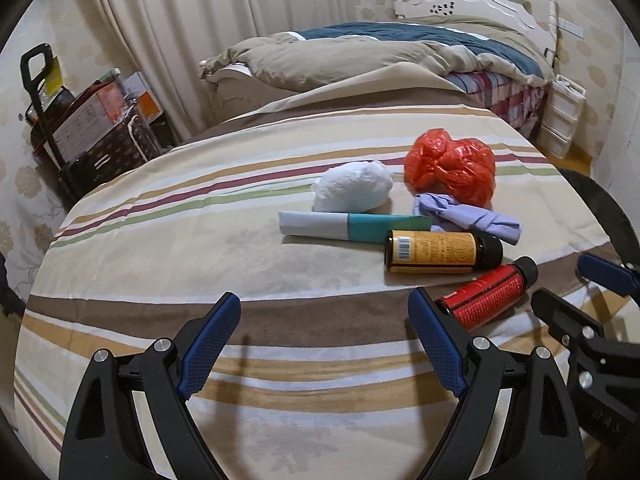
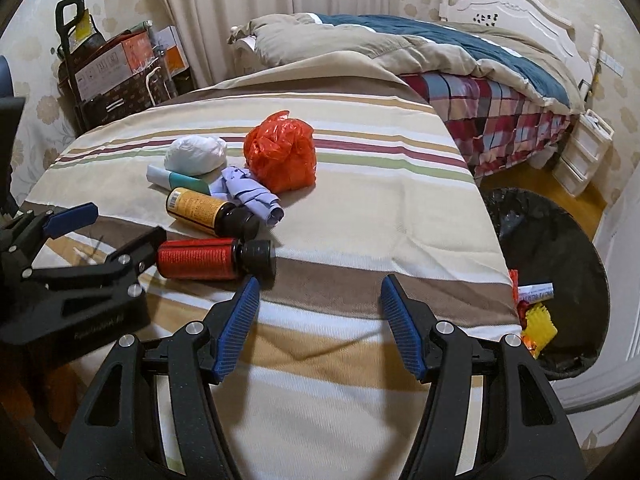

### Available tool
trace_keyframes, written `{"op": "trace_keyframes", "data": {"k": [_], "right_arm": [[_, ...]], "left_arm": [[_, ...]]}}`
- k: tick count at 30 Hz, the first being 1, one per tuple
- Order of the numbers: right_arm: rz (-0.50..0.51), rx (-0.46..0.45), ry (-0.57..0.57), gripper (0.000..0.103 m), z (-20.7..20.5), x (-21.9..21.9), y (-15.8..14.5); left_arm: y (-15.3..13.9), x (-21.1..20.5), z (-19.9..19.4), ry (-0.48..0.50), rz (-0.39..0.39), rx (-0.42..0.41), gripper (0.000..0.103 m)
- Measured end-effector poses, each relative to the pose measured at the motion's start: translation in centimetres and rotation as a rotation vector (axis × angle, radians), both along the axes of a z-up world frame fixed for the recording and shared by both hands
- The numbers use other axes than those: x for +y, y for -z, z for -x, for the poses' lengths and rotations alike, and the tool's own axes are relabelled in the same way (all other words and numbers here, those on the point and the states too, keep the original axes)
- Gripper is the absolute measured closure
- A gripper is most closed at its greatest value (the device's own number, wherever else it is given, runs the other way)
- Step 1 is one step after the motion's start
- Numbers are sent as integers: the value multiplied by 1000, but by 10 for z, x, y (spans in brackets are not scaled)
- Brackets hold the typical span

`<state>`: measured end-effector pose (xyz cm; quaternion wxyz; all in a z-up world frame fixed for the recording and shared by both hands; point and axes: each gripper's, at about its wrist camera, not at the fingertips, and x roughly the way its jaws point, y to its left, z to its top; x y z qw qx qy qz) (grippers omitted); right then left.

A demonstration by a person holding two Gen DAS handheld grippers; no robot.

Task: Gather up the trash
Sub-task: 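Grasp the red bottle with the right tool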

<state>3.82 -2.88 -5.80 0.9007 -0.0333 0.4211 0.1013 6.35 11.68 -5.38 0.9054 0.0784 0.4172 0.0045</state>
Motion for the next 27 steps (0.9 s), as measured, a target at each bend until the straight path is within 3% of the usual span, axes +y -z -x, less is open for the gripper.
{"op": "trace_keyframes", "data": {"k": [6,19,27], "right_arm": [[-10,4,24,34,-8,-8,0],[-22,5,55,34,-31,-22,-3],[-51,-22,66,34,-16,-20,-15]], "left_arm": [[1,-3,3,33,20,15,18],[2,-31,15,108,24,25,18],[-1,-8,20,29,91,28,18]]}}
